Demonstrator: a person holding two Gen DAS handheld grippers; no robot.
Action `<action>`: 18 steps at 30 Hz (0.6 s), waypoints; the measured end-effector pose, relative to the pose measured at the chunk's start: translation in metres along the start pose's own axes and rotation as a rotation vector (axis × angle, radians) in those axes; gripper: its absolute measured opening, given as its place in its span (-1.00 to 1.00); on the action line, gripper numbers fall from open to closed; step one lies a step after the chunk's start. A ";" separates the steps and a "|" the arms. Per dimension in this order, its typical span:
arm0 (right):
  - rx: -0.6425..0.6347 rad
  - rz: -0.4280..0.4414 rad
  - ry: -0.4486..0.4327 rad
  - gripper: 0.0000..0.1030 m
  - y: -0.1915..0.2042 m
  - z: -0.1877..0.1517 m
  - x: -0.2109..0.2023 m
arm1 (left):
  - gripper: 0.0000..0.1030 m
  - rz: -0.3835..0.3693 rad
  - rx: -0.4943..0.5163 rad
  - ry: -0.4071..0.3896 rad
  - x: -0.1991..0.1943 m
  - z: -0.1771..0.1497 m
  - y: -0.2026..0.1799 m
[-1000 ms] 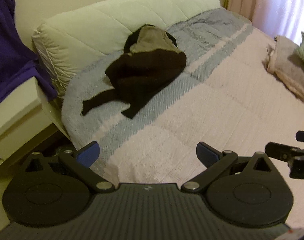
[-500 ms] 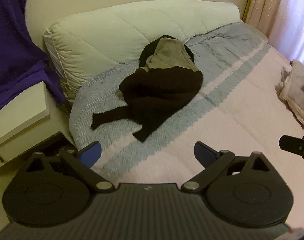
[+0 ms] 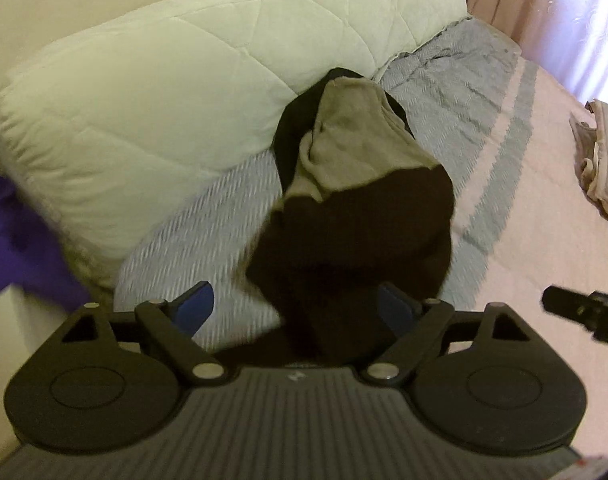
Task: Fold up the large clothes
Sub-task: 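Grasp the brown and green sweatshirt with the right gripper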
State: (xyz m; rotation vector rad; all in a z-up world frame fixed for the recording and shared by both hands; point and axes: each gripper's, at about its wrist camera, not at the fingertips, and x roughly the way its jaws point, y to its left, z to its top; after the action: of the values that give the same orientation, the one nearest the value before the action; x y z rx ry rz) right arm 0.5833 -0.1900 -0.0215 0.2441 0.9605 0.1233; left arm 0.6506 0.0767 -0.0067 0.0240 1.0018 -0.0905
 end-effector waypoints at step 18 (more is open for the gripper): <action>0.161 0.074 0.111 0.64 0.037 0.011 0.166 | 0.38 -0.035 -0.033 0.118 0.149 0.048 0.056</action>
State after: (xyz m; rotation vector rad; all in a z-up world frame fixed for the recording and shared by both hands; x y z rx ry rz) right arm 0.6869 -0.1204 -0.1374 0.4246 1.0735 0.1282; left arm 0.7749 0.1196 -0.1074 -0.0188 1.1213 -0.1052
